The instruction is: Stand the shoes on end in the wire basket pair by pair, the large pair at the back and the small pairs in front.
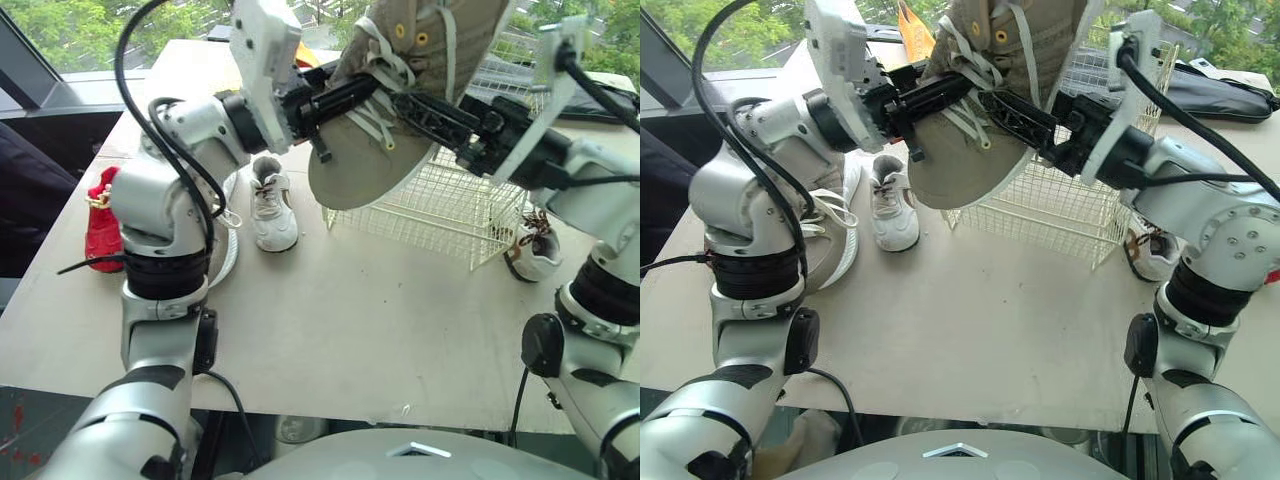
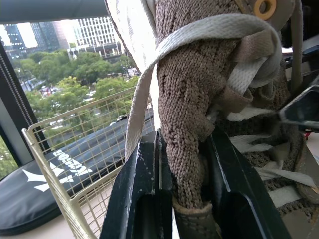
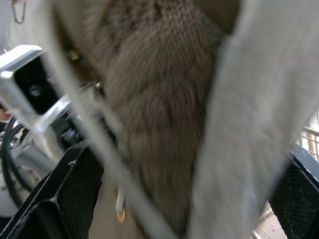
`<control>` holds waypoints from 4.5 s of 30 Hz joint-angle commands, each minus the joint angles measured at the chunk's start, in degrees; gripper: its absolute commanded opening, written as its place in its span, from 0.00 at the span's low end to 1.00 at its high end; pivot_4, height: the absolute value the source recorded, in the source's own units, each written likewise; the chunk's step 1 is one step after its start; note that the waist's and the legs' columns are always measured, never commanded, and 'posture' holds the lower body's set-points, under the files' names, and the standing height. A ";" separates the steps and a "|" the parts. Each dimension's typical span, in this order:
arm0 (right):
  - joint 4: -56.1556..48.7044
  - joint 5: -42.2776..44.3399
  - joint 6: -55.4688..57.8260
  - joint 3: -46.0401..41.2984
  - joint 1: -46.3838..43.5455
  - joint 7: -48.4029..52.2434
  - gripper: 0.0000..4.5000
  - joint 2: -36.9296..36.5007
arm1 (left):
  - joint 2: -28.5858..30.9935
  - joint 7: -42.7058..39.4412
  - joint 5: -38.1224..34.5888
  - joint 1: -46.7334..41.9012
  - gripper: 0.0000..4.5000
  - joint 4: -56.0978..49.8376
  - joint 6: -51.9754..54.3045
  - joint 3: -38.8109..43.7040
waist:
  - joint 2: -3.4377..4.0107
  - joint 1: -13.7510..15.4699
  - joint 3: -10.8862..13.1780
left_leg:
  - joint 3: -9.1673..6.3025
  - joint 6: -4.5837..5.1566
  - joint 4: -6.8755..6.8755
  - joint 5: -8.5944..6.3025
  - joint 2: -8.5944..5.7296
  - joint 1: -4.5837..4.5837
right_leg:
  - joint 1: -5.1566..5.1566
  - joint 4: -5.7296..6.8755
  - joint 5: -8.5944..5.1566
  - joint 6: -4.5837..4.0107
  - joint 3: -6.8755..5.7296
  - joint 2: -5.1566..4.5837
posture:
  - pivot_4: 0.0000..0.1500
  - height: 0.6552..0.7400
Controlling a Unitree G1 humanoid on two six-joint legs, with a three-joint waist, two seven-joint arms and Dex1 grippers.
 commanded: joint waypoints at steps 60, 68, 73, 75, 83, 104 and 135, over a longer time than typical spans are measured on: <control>60.31 -53.61 -58.30 9.38 -17.09 76.55 1.00 -29.38 | 14.29 6.70 -31.41 28.01 1.00 -23.63 7.49 14.64 | 0.14 -0.15 0.08 | -0.03 0.17 -0.17 -0.12 0.08 0.00 | 0.29 -0.76 -0.15 -0.16 -0.08 -0.01 | 1.00 1.00; 45.19 -50.41 -52.07 0.59 -7.45 70.11 1.00 -36.54 | 14.43 5.08 -32.62 26.41 1.00 -22.44 8.38 12.25 | 0.27 0.93 0.16 | -0.04 0.17 -0.18 -0.12 0.08 -0.05 | 0.27 -0.81 -0.15 -0.16 -0.11 -0.01 | 1.00 1.00; 30.23 -46.73 -44.76 -9.28 6.81 66.62 1.00 -41.01 | 13.27 3.87 -32.14 24.58 1.00 -21.51 8.53 8.66 | 0.31 1.32 0.15 | -0.07 0.19 -0.18 -0.13 0.04 -0.11 | 0.27 -0.85 -0.15 -0.14 -0.16 -0.05 | 1.00 1.00; 23.85 -45.62 -41.27 -13.80 13.05 63.72 1.00 -41.32 | 12.30 2.06 -31.70 22.98 1.00 -19.16 8.20 7.05 | 0.30 1.38 0.13 | -0.13 0.19 -0.18 -0.13 0.04 -0.07 | 0.33 -0.85 -0.15 -0.12 -0.20 -0.03 | 1.00 1.00; 4.12 -46.51 -30.59 -32.13 36.35 54.13 1.00 -37.57 | 9.11 -4.67 -31.11 20.25 1.00 -15.47 8.10 1.08 | 0.39 0.79 0.07 | -0.04 0.20 -0.13 -0.13 0.08 0.21 | 0.53 -0.76 -0.17 -0.05 -0.09 0.13 | 1.00 1.00; -36.58 -25.55 -27.45 -25.05 72.75 39.18 1.00 -14.93 | 6.22 -8.57 -26.39 18.86 1.00 -9.83 8.05 -0.38 | 0.55 0.49 -0.17 | -0.05 0.42 -0.13 -0.29 0.23 0.26 | 0.51 -0.80 -0.35 0.24 0.08 0.35 | 1.00 1.00; -24.90 -22.46 -43.56 4.69 34.32 55.52 1.00 -36.37 | 32.59 -4.07 -7.90 11.27 0.89 40.80 32.84 2.45 | -0.26 1.99 0.13 | -0.15 0.17 -0.24 -0.22 0.14 -0.19 | 0.10 -0.85 -0.21 -0.03 -0.52 -0.34 | 1.00 1.00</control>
